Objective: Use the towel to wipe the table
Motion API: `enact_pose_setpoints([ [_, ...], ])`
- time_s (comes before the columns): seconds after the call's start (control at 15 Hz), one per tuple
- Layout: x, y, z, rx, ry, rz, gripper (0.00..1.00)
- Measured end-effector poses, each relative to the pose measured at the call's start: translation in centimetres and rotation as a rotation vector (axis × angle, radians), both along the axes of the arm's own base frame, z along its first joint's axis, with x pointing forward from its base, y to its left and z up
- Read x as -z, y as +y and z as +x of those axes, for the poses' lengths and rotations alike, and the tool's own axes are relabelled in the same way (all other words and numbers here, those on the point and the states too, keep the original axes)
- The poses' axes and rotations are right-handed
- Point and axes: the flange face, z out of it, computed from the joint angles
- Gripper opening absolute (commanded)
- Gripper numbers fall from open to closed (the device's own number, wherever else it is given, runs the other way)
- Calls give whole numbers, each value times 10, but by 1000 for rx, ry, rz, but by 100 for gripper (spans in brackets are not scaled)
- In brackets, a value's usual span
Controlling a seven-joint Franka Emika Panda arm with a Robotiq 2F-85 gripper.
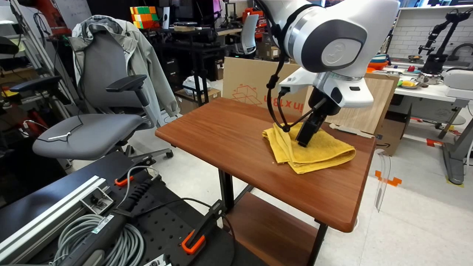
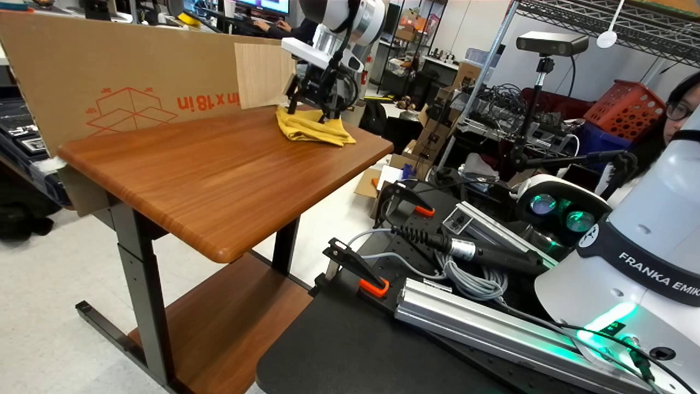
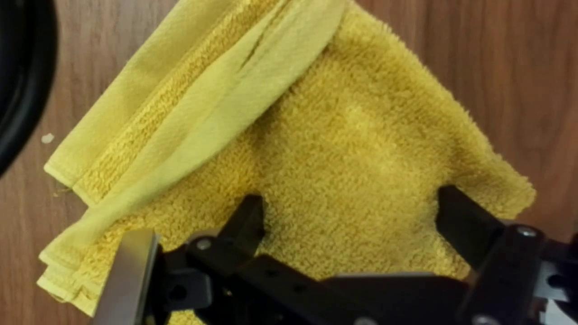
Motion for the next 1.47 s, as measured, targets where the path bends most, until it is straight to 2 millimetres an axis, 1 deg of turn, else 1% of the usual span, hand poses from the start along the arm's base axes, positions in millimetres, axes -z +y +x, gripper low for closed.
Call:
enact_pose_setpoints([
  [0.33,-3,-28,-2,95,-44,-66,100],
  [0.4,-2,-27,-2,90,-44,-68,100],
  [0.47,0,-21,-2,70,-41,-66,100],
  [0.53,4,-9,-3,27,-29,-59,100],
  [0.6,10,9,-8,-19,-14,-45,100],
  [0.73,24,48,-25,-107,29,-14,100],
  [1.0,25,113,-64,-273,90,19,100],
  [1.13,26,148,-76,-365,113,19,100],
  [1.33,27,214,-85,-520,129,12,100],
  [1.47,27,263,-87,-629,109,16,100],
])
